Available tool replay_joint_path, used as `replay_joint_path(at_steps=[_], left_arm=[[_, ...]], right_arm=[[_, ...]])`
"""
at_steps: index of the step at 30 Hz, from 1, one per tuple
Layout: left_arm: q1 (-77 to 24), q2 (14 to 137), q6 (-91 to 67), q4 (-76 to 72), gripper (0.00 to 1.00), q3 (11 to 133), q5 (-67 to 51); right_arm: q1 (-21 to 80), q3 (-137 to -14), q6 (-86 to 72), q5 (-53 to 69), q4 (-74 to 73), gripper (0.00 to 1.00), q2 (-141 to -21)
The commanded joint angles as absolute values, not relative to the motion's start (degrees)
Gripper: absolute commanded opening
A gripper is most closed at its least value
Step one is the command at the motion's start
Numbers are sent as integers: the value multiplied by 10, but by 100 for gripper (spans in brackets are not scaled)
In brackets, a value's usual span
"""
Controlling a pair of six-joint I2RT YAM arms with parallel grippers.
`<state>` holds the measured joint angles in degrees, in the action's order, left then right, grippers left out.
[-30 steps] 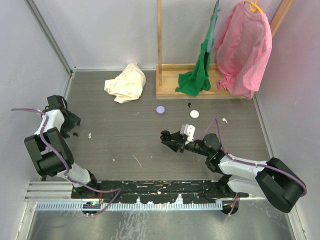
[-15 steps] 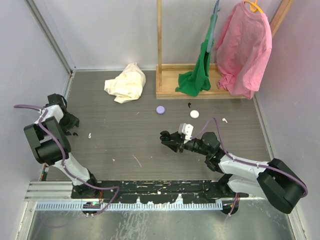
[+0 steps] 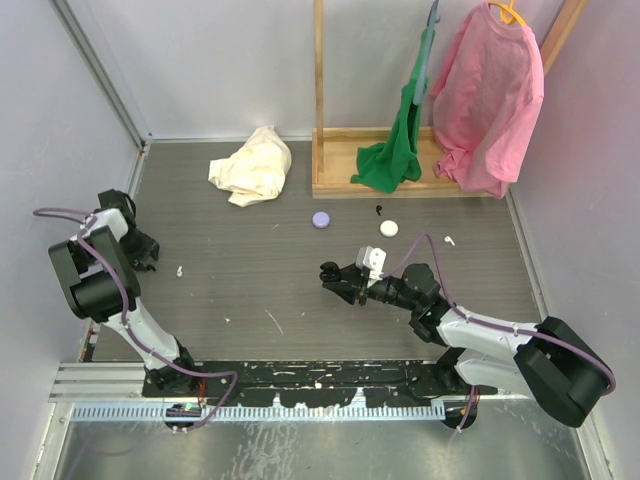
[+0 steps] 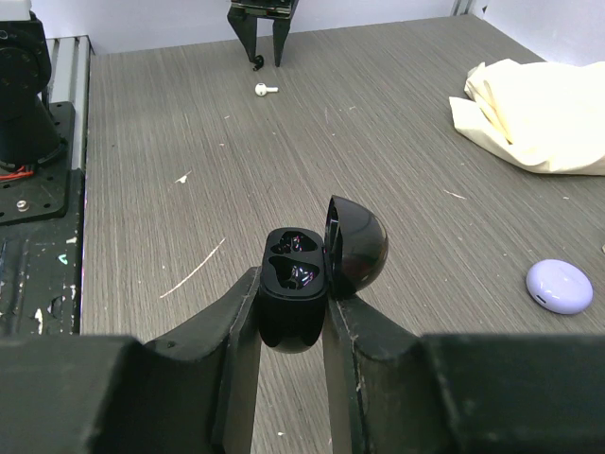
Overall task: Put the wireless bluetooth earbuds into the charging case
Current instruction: Move the earbud to the center of the board.
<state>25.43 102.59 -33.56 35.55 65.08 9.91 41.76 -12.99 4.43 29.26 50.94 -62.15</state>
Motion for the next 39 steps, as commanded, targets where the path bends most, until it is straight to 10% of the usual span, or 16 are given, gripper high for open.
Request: replay_joint_path(at_steps=[1,18,39], left_arm=[[260,1035,-334,354,42,664,92],[257,1017,-331,359,20,656,60],[201,995,-334,338,16,649,-27]], right_arm=[[416,-156,52,296,531,1,-617],[416,-150,59,292,525,1,-599],[415,-122,65,279,539,1,-575]])
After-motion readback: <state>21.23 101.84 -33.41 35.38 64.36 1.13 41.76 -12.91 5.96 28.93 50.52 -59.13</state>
